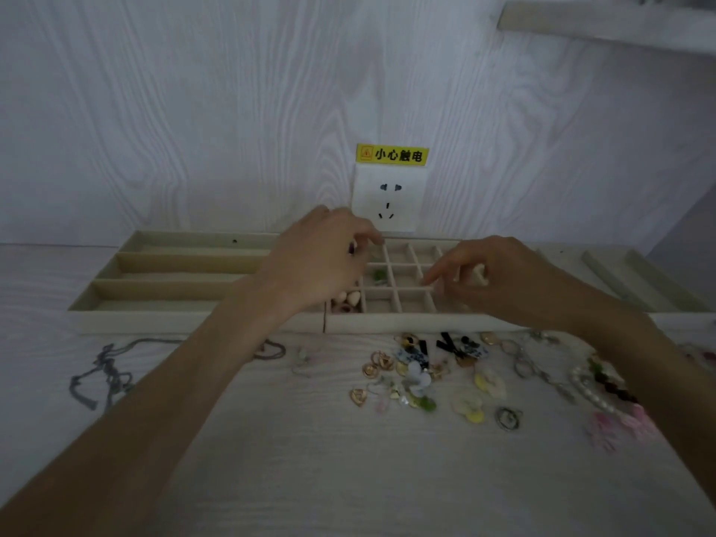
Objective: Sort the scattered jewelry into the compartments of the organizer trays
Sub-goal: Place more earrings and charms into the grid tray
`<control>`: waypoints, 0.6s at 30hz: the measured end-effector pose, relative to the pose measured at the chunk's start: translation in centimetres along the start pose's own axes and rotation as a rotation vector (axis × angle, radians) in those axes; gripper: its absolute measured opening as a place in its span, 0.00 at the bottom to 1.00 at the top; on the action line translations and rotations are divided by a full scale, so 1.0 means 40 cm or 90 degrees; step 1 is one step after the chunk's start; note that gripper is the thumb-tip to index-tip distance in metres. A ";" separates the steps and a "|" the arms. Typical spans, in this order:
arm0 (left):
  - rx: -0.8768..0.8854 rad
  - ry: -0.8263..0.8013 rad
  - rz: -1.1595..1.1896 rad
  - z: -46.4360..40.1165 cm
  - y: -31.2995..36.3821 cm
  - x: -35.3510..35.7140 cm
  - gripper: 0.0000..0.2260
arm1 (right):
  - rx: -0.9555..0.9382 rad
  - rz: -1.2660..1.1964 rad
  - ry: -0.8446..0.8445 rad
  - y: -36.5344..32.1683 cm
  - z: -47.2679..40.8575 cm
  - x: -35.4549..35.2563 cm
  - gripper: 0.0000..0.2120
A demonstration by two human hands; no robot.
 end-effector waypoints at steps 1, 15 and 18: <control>0.006 0.020 0.019 0.006 0.017 -0.010 0.12 | 0.000 0.000 -0.012 0.006 0.022 -0.012 0.09; 0.031 -0.189 0.149 0.201 0.179 0.077 0.17 | 0.026 0.029 0.125 0.014 0.232 0.136 0.12; 0.019 -0.186 0.094 0.212 0.180 0.073 0.13 | 0.063 0.032 0.156 0.013 0.227 0.167 0.11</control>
Point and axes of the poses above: each hand's wrist, its own z-axis away from the middle knuckle, its own x-axis out of the palm, y = z × x, the point moved 3 cm from there along -z, towards the middle knuckle, and after that the axes turned 13 degrees about x, right-handed, at the moved point
